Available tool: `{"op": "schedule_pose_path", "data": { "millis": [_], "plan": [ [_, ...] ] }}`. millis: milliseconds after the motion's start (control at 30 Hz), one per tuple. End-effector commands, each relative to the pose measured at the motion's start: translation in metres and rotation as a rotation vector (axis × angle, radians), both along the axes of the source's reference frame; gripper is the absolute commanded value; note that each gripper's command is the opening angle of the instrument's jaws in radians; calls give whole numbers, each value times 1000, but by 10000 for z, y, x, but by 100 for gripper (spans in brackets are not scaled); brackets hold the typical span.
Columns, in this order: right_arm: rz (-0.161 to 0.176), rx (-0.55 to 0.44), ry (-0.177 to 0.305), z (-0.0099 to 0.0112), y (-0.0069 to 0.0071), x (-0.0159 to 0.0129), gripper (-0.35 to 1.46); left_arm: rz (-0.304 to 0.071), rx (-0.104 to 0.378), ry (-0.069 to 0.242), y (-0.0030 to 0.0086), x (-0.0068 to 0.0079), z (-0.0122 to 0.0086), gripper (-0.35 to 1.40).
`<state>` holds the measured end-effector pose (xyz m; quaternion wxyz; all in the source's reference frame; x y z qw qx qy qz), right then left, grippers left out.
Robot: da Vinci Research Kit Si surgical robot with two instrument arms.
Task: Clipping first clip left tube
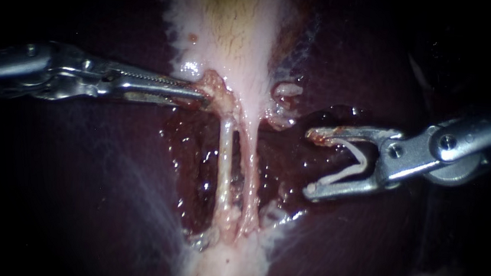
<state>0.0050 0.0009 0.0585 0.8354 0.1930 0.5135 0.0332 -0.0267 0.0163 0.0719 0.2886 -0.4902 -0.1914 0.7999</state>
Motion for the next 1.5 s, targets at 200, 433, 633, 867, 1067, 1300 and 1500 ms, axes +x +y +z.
{"op": "schedule_pose_path", "data": {
  "millis": [200, 433, 633, 867, 1067, 1300, 1500],
  "plan": [
    [0, 0, 0, 0, 0, 0, 50, 1, 0, 0, 0, 0, 0, -35],
    [0, 0, 0, 1, 1, 0, 50, 3, 1, -2, -2, 5, -6, -35],
    [0, 0, 0, 1, 1, 0, 50, 9, 11, -5, 1, 29, -33, -35],
    [0, 0, 0, 1, 1, 0, 50, -33, 3, -9, 19, 67, -74, -35],
    [1, 0, -1, 1, 1, 1, 50, -40, -10, -13, 24, 76, -93, -35],
    [-1, 1, 0, -1, 0, 5, 50, -41, -12, -12, 22, 75, -91, -35],
    [-4, 0, 2, -2, -3, 22, 50, -42, -12, -11, 21, 75, -92, -35]
  ]
}}
